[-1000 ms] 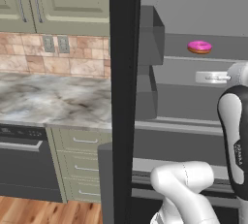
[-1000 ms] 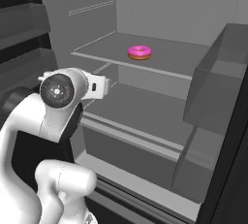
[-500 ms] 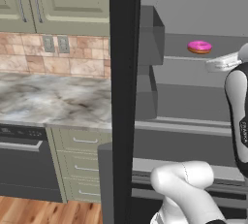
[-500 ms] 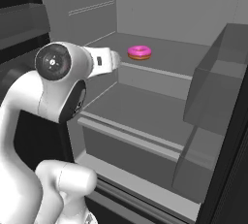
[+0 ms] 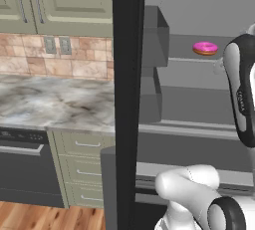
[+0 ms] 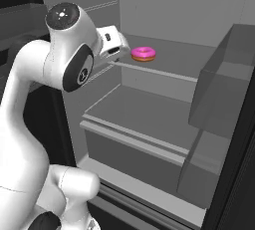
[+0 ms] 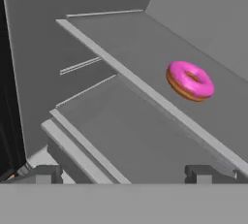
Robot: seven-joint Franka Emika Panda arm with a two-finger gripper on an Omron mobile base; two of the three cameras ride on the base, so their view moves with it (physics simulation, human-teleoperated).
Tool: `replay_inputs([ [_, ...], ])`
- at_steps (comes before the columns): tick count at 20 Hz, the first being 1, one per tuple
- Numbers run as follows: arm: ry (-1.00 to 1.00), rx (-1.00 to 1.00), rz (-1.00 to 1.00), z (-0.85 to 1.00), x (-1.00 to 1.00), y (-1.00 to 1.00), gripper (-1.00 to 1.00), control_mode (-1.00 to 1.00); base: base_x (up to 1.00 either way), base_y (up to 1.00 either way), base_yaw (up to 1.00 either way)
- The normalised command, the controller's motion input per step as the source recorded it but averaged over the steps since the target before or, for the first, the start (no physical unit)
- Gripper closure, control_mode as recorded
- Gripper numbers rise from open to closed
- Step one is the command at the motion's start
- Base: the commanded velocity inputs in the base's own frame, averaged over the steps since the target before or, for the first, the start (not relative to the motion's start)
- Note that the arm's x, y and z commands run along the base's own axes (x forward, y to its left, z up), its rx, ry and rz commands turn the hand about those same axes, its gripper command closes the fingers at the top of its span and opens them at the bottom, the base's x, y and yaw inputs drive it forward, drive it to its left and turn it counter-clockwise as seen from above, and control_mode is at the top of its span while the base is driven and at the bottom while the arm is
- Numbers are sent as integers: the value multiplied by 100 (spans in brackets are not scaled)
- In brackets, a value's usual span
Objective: Take the donuts from the fridge and place them on the empty tray on the dining counter.
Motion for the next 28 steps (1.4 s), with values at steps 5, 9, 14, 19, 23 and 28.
replay_inputs([
  [5, 12, 1, -2, -6, 43, 0, -100, -100, 0, 0, 0],
  [9, -3, 12, -8, -12, 33, 0, -100, -100, 0, 0, 0],
  [14, 4, 17, -7, -11, 33, 0, -100, -100, 0, 0, 0],
  [19, 9, 2, 0, -3, 41, -1, -100, -100, 0, 0, 0],
  [23, 2, 0, 4, -14, 54, -1, -100, -100, 0, 0, 0],
  [28, 0, 0, 6, -17, 39, -16, -100, -100, 0, 0, 0],
])
